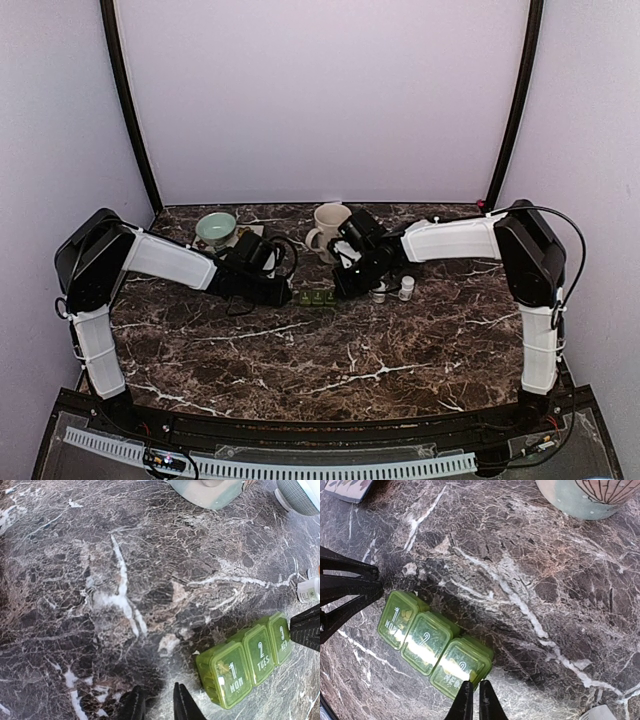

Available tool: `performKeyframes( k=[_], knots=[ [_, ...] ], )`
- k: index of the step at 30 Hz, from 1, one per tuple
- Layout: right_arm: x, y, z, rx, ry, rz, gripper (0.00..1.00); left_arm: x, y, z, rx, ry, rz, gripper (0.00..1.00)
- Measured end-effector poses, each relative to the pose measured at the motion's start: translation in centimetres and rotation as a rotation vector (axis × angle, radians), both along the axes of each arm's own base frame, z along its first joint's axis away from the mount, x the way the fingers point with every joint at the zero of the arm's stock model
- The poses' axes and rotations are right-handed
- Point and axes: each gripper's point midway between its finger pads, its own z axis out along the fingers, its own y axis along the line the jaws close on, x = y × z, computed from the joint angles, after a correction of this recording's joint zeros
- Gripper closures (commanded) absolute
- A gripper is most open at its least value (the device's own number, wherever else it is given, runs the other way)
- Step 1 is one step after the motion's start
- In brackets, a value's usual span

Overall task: Sort the pills into containers
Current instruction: Adjust the pill container at the center of the board, then reset both arms

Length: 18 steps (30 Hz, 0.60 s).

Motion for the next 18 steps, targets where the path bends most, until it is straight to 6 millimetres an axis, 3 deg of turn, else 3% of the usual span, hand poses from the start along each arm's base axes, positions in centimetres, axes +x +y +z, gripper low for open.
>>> performKeyframes(
  k=[7,13,18],
  knots=[
    [0.0,0.0,1.7,0.017,-0.022,0.000,0.91,0.2,0.3,0.4,0.009,-0.012,0.012,0.79],
    [0.2,0.0,4.0,0.040,-0.055,0.000,0.79,0.3,0.6,1.4,0.011,-0.032,0.023,0.79],
    [0.5,-0.7,7.3,0.056,-0.120,-0.009,0.71,0.8,1.3,4.5,0.017,-0.101,0.046,0.72]
  ],
)
